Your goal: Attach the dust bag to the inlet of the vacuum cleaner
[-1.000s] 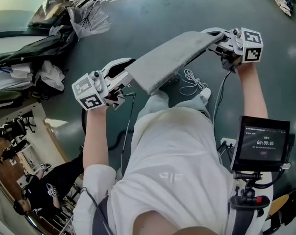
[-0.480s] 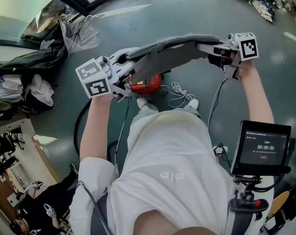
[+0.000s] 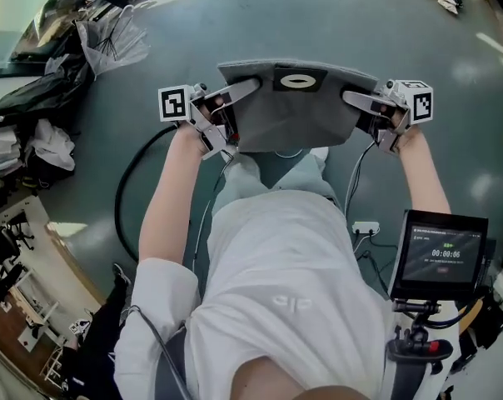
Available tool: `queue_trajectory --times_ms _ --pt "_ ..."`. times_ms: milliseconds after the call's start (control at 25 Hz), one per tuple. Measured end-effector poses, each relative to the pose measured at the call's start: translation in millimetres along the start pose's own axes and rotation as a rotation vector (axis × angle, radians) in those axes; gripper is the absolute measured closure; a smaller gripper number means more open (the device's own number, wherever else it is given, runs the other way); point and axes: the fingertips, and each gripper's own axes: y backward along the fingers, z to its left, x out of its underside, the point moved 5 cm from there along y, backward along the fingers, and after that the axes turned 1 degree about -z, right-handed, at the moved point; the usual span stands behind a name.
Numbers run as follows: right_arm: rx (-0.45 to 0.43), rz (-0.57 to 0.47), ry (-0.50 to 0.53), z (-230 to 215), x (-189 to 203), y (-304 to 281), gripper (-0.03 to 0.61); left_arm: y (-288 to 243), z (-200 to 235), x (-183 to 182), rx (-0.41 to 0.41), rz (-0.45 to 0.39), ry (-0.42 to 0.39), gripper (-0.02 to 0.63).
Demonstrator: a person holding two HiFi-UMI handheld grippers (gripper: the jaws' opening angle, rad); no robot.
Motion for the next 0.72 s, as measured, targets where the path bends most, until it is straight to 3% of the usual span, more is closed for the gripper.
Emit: queue_trajectory --times_ms 80,200,320,400,520,640,720 --pt "0.017 -0.112 -0.079 -6.5 19.2 18.9 0.560 -5.9 29.6 20.8 -0.019 -0.021 -0.003 0.598" --pt "0.184 -0.200 -0.104 -31.5 30.4 45.3 0.561 -7.3 65.0 43.5 -0.047 -0.094 0.027 0.598" --pt "0.409 -0.084 0.036 -42.6 22.5 62.0 0.561 -4.4 87.6 60.3 -0.109 -0.145 -0.007 0.598" --pt "0.500 0.028 0.102 -24.1 9.1 63.5 0.561 -10.3 78.5 77.2 -0.139 -0.230 0.030 0.598" --pt "0.519 0.115 0.124 65.4 -36.9 32.2 0.561 -35.5 -11.9 83.8 -0.122 -0.352 0.138 0.598" --pt "0.479 0.007 0.239 163.1 -91.4 -35.1 0.561 -44.7 -141.3 15.7 -0.118 -0.202 0.105 0.598" --pt "0.480 0.049 0.212 198.9 -96.6 -51.0 0.561 -37.5 -189.3 26.7 -0.173 -0.203 0.164 0.598"
